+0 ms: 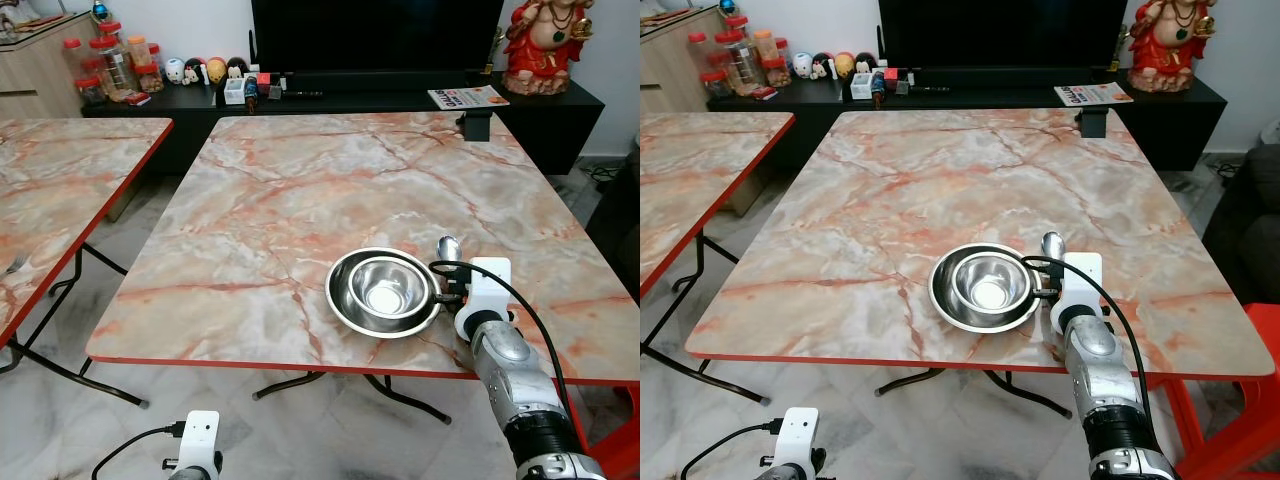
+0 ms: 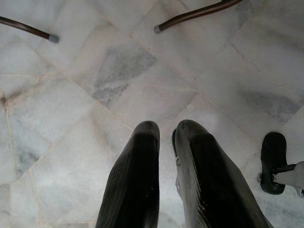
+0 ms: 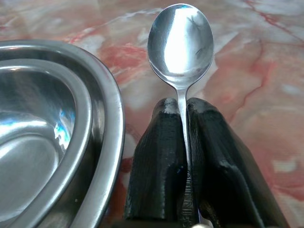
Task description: Setting the table
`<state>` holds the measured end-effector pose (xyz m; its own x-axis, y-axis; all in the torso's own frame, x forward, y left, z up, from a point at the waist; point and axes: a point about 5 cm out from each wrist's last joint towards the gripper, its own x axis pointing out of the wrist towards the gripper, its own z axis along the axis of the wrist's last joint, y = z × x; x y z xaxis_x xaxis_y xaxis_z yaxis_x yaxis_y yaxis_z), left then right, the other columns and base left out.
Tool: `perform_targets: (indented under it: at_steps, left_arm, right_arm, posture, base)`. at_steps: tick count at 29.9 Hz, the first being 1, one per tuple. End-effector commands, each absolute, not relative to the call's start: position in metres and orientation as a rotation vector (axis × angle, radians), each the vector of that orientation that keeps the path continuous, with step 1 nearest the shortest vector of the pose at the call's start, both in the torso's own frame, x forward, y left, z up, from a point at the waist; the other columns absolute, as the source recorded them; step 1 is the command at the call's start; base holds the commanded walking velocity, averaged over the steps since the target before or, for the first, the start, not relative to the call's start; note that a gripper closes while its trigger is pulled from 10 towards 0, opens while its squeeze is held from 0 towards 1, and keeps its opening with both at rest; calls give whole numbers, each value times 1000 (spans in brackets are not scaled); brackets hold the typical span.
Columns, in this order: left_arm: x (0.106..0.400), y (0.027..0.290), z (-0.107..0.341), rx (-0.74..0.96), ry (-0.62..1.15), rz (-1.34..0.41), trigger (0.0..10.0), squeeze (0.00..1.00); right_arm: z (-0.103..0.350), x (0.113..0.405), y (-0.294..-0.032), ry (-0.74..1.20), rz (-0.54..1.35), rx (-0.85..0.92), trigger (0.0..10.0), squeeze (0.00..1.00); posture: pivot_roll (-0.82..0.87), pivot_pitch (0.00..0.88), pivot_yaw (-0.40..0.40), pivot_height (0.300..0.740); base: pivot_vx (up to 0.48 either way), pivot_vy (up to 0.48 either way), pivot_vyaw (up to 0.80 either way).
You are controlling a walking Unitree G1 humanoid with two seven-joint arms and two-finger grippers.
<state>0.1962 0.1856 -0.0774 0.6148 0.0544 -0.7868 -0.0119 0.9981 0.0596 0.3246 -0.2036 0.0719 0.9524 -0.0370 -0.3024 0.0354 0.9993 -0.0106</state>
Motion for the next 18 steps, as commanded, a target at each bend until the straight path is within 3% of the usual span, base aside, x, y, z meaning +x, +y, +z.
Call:
perform_targets:
  at_steps: [1,11,18]
  left_arm:
    - [194,187,-78,49,920,37,10000,0]
    - [195,182,-79,39,926,15,10000,0]
    - [194,183,-79,41,928,16,10000,0]
  right_arm:
    - [74,325,-201,304,-34,-7,10000,0]
    - [72,317,-222,325,-102,-30,10000,0]
    - [67,314,-216,339,-87,-19,10000,0]
  posture:
    - [-113,0,30,740]
    - [-122,0,32,740]
    - [-117,0,33,740]
  base:
    - [0,0,0]
    - [0,0,0]
    - [0,0,0]
